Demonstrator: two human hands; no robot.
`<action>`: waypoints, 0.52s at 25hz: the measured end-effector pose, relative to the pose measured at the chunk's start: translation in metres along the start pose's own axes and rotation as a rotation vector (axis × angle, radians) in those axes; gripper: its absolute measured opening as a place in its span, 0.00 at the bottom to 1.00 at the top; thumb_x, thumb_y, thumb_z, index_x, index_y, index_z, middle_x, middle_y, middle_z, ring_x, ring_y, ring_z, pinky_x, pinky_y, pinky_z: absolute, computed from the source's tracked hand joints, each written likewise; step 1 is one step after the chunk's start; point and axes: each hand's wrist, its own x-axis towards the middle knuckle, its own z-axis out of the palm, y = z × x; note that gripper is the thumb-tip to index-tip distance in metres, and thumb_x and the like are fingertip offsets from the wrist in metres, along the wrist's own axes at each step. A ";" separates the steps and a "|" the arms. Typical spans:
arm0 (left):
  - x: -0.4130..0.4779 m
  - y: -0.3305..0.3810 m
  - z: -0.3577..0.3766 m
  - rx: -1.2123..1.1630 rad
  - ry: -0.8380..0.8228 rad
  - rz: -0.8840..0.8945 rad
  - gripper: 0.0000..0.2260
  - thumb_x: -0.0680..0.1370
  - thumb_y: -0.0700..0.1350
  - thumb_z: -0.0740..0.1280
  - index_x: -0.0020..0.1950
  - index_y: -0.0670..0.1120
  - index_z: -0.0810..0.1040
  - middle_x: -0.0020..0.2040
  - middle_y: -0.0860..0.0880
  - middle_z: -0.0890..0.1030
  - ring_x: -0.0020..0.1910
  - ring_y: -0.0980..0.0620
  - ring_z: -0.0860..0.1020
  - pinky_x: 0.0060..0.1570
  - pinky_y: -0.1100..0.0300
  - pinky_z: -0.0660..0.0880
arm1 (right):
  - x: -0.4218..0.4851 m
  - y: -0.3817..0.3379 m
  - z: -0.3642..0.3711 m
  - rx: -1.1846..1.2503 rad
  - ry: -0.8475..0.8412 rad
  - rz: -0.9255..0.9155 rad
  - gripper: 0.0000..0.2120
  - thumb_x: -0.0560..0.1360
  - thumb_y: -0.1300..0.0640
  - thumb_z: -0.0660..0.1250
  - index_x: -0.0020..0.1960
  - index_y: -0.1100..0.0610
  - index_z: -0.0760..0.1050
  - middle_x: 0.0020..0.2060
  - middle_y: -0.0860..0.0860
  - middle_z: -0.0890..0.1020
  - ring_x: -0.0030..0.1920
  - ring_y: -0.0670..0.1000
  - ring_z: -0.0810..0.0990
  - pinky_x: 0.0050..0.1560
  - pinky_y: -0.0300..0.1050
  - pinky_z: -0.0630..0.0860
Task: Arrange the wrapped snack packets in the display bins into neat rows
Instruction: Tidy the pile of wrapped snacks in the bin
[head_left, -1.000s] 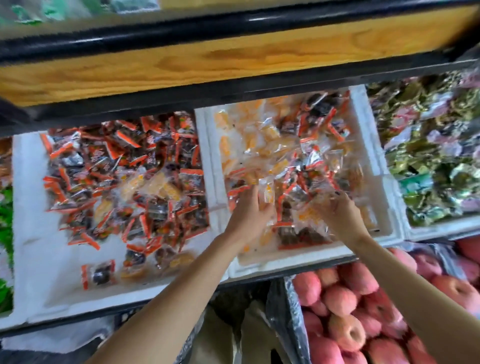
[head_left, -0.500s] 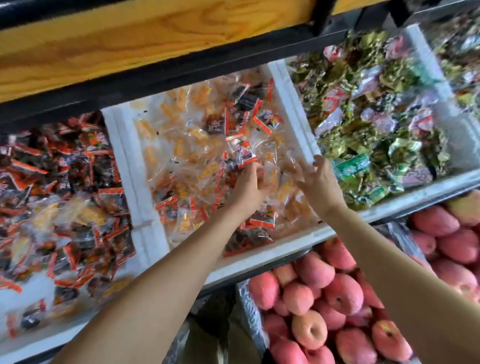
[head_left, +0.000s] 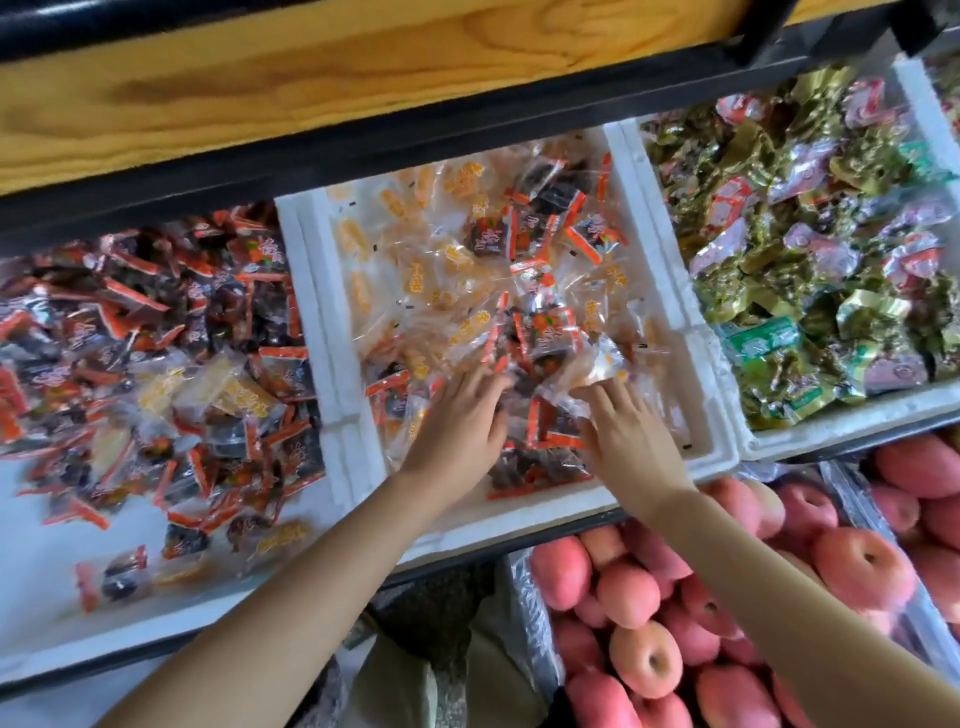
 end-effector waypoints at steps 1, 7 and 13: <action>-0.021 -0.017 -0.007 0.019 0.022 0.001 0.13 0.79 0.39 0.63 0.63 0.42 0.73 0.62 0.45 0.74 0.64 0.45 0.70 0.65 0.47 0.69 | 0.000 -0.019 0.003 -0.011 -0.002 -0.024 0.11 0.73 0.63 0.63 0.55 0.60 0.75 0.47 0.57 0.78 0.46 0.59 0.77 0.44 0.52 0.76; -0.147 -0.141 -0.060 0.183 0.009 -0.243 0.14 0.73 0.41 0.70 0.59 0.44 0.77 0.56 0.47 0.76 0.57 0.44 0.76 0.58 0.47 0.73 | 0.022 -0.147 0.041 -0.014 -0.109 -0.196 0.16 0.69 0.59 0.67 0.56 0.59 0.76 0.47 0.55 0.78 0.45 0.58 0.78 0.42 0.51 0.78; -0.206 -0.261 -0.117 0.192 0.075 -0.397 0.21 0.70 0.38 0.74 0.62 0.40 0.77 0.59 0.40 0.77 0.57 0.36 0.77 0.56 0.43 0.74 | 0.069 -0.280 0.085 -0.005 -0.246 -0.301 0.27 0.66 0.66 0.70 0.65 0.63 0.71 0.55 0.60 0.77 0.53 0.63 0.77 0.50 0.53 0.76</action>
